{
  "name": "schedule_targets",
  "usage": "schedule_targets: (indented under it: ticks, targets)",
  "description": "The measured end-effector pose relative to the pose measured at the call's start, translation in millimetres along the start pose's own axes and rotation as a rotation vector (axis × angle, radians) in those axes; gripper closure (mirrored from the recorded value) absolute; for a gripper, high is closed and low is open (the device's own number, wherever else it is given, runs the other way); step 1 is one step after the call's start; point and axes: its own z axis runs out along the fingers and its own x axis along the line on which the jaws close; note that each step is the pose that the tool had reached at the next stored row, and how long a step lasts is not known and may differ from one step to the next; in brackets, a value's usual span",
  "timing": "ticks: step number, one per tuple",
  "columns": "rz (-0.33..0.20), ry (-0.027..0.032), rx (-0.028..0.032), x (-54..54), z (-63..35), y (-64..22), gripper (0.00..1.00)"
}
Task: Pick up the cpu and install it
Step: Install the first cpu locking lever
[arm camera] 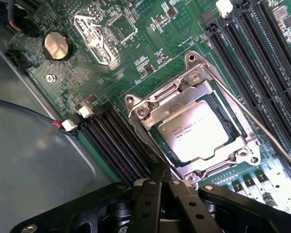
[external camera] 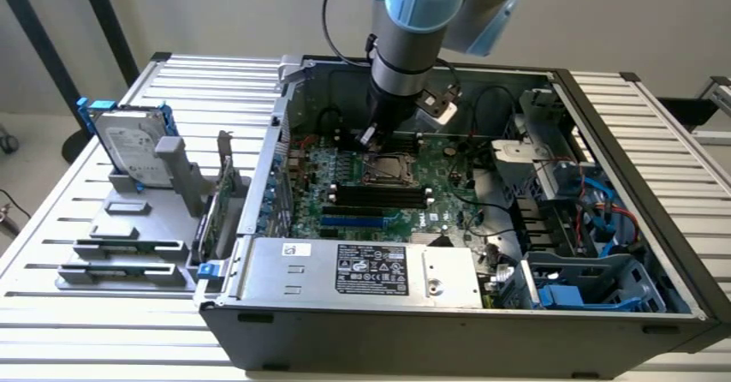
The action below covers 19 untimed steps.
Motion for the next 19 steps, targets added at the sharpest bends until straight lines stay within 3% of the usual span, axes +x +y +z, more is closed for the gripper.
schedule_targets:
  ticks: [19]
  targets:
    - [-0.001,-0.0046,0.0015,16.1,-1.0,21.9,0.89]
